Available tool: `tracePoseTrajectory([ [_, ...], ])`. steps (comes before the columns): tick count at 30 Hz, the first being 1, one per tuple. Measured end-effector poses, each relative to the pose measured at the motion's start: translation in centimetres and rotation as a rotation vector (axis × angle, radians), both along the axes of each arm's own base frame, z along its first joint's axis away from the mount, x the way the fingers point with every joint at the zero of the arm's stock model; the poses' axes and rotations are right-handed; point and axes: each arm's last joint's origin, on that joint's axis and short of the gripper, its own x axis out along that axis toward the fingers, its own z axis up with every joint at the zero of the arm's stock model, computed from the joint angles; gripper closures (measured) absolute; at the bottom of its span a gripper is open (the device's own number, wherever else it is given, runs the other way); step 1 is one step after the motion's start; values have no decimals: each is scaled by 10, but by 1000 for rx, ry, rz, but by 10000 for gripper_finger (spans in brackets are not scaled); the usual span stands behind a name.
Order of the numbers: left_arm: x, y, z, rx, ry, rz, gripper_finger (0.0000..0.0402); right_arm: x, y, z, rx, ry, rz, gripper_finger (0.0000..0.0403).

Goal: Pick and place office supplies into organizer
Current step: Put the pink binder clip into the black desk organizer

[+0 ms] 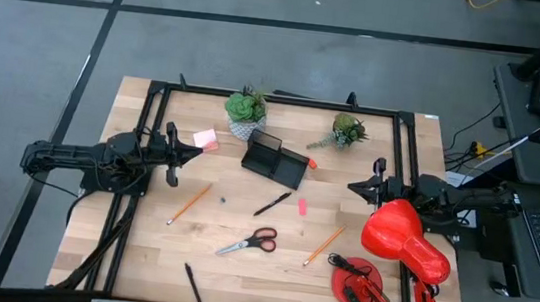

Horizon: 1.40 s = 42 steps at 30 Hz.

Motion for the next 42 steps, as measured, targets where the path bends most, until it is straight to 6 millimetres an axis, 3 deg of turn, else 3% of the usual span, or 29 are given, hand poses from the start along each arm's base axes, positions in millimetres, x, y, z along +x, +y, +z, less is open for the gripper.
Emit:
tracePoseTrajectory([
  [42,1,-3,-5,-24,42,-105,400,0,0,0,46,2,10,380],
])
